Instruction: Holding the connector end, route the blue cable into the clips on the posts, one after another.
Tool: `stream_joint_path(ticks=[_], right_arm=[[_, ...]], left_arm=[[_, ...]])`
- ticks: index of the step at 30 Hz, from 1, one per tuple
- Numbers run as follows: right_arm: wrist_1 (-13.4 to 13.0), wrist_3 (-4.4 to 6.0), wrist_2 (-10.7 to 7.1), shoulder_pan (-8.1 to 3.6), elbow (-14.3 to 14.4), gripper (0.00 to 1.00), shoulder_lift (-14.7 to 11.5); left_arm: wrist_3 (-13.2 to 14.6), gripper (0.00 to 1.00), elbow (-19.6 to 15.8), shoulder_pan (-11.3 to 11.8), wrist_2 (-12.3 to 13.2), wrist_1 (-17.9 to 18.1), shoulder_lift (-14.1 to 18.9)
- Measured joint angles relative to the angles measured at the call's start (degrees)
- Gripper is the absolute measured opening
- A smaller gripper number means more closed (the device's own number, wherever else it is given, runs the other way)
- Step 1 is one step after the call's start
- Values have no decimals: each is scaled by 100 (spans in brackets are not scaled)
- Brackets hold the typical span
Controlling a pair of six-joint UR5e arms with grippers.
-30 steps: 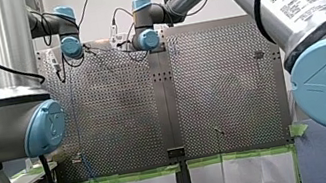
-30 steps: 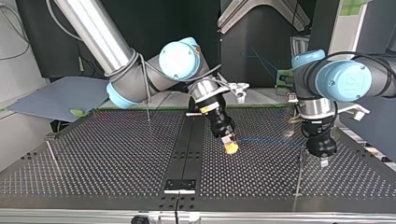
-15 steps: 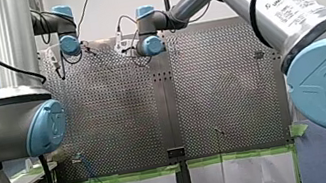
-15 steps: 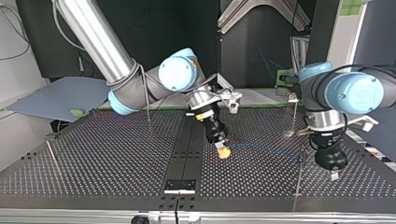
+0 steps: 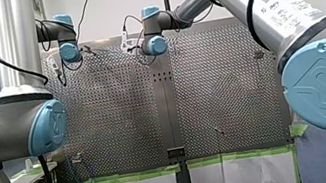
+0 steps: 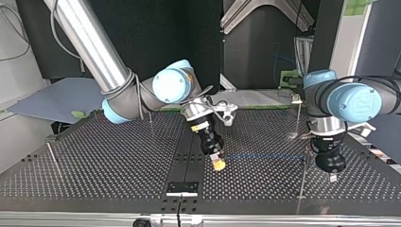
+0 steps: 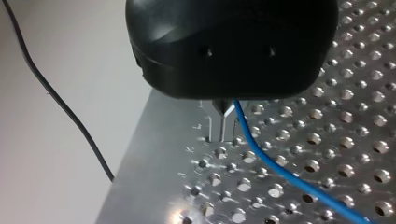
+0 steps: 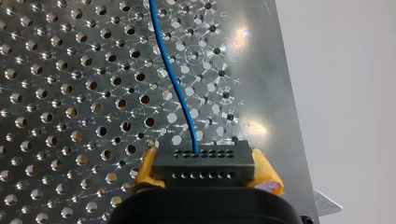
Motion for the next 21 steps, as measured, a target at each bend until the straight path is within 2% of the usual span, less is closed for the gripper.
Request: stream_joint_path(ticks=[12, 21], right_arm=[[5, 9, -106, -87, -109, 0, 67], [14, 9, -134, -100, -120, 0, 82]], left_arm=[[-352, 0, 1, 152, 287, 270, -53], [-406, 0, 2, 161, 396, 296, -57]])
